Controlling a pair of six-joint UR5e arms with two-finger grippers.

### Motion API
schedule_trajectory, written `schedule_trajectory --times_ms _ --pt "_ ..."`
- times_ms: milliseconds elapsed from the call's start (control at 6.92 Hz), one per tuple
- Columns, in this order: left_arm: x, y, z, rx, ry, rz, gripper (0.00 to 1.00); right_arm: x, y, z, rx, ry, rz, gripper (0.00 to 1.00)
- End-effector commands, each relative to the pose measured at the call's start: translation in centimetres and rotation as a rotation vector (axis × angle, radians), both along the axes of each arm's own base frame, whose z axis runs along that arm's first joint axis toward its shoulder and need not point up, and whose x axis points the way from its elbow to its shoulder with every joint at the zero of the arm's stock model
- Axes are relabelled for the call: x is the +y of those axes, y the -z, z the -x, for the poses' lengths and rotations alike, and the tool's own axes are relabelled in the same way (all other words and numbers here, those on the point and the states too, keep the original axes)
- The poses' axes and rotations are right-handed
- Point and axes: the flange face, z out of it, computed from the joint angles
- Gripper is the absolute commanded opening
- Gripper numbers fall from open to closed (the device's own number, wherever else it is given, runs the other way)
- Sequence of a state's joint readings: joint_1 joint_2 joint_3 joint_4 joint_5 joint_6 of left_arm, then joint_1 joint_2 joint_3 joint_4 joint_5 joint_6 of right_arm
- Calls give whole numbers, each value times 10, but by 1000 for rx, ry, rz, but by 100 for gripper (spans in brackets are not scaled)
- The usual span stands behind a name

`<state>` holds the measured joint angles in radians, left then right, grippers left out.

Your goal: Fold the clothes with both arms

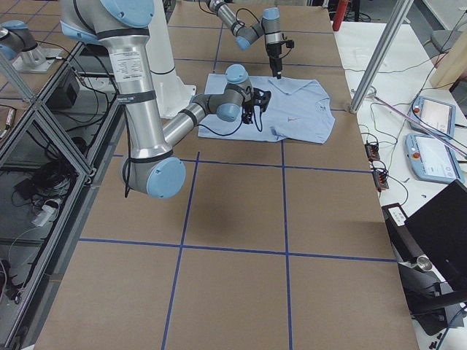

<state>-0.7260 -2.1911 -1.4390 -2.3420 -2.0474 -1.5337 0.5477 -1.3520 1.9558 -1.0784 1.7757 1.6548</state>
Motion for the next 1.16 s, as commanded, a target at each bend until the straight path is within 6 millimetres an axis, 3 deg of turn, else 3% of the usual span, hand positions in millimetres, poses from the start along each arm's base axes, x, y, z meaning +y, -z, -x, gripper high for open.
schedule_trajectory --times_ms 0,145,289,434,723,1012 --pt "17 5 12 23 -1 -13 91 114 12 36 161 -56 55 96" --pt "21 14 19 42 7 -11 91 164 1 61 211 -92 81 91" --pt "28 7 25 42 7 -1 91 199 -18 71 232 -139 103 86" --pt "30 -3 30 34 11 6 91 216 -42 70 272 -133 120 81" --pt "30 3 34 39 48 -6 91 223 -54 69 298 -120 121 67" --pt "31 1 34 42 55 12 91 226 -48 72 280 -124 131 51"
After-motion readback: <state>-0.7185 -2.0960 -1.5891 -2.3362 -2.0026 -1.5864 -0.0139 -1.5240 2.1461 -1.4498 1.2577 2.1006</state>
